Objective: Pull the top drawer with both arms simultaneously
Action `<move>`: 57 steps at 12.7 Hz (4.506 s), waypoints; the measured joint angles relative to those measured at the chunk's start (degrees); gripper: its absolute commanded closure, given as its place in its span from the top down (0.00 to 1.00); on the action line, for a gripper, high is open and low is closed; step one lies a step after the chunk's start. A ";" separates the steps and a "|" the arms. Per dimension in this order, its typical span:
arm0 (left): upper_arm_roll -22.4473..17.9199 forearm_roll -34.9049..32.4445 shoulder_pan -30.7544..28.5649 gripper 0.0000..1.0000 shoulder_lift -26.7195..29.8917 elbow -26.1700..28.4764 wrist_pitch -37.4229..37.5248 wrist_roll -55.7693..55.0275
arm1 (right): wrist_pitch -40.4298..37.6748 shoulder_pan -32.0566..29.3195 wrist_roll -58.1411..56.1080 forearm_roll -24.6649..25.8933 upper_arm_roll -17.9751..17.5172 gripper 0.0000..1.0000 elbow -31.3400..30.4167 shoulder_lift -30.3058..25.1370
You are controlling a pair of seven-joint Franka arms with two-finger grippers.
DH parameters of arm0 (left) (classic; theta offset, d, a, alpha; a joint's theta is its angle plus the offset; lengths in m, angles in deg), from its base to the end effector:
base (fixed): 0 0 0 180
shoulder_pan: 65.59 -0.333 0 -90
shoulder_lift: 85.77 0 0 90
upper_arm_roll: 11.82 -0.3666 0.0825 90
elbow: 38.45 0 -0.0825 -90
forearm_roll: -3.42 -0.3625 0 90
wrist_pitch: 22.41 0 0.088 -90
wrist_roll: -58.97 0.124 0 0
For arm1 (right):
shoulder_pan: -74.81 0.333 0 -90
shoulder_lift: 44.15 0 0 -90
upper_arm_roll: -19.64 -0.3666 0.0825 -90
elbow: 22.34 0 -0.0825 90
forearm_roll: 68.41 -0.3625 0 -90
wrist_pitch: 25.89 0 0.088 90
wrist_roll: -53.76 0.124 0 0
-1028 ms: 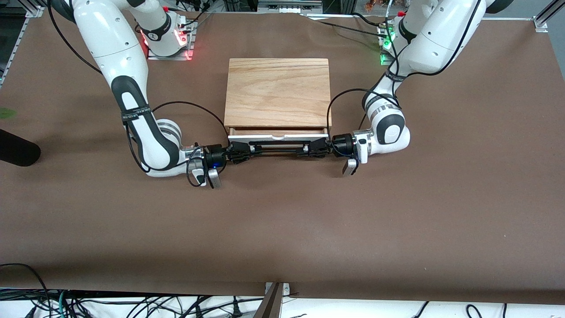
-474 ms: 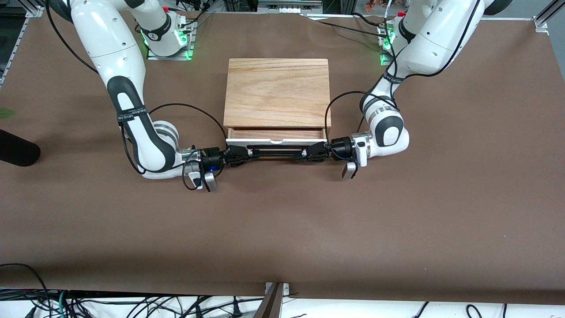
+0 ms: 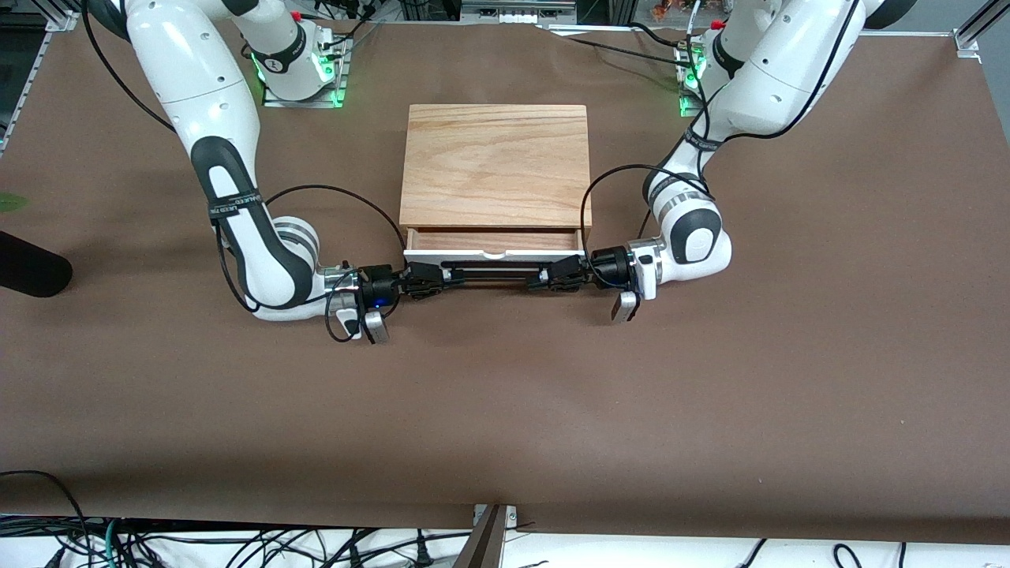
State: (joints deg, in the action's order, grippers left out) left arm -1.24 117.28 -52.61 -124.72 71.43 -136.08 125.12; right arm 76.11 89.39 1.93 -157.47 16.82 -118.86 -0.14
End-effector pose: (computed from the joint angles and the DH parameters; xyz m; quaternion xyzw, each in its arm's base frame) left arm 0.5734 -0.3146 0.2181 0.7223 0.0561 0.0732 0.6854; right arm 0.6193 0.2960 0.2285 -0.7503 -0.0752 0.0450 0.6553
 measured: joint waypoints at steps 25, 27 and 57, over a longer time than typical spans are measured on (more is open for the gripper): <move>-1.56 -0.15 0.64 0.16 -3.44 -6.10 -0.93 -3.78 | 0.90 -0.42 2.84 -0.40 -0.05 0.00 7.64 4.65; -1.57 -0.15 0.65 0.29 -3.45 -6.10 -0.94 -3.79 | 0.92 -0.42 2.84 -0.43 -0.05 0.24 7.64 4.67; -6.83 -77.43 -15.50 1.00 38.92 9.16 -3.33 -44.68 | -16.83 -7.51 34.21 85.95 8.06 1.00 13.10 -32.10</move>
State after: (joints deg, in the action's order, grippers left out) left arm -8.07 39.85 -68.11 -85.80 80.59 -139.41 80.44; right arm 59.29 81.88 36.14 -71.52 24.88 -105.76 -32.23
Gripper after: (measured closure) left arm 0.000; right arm 0.000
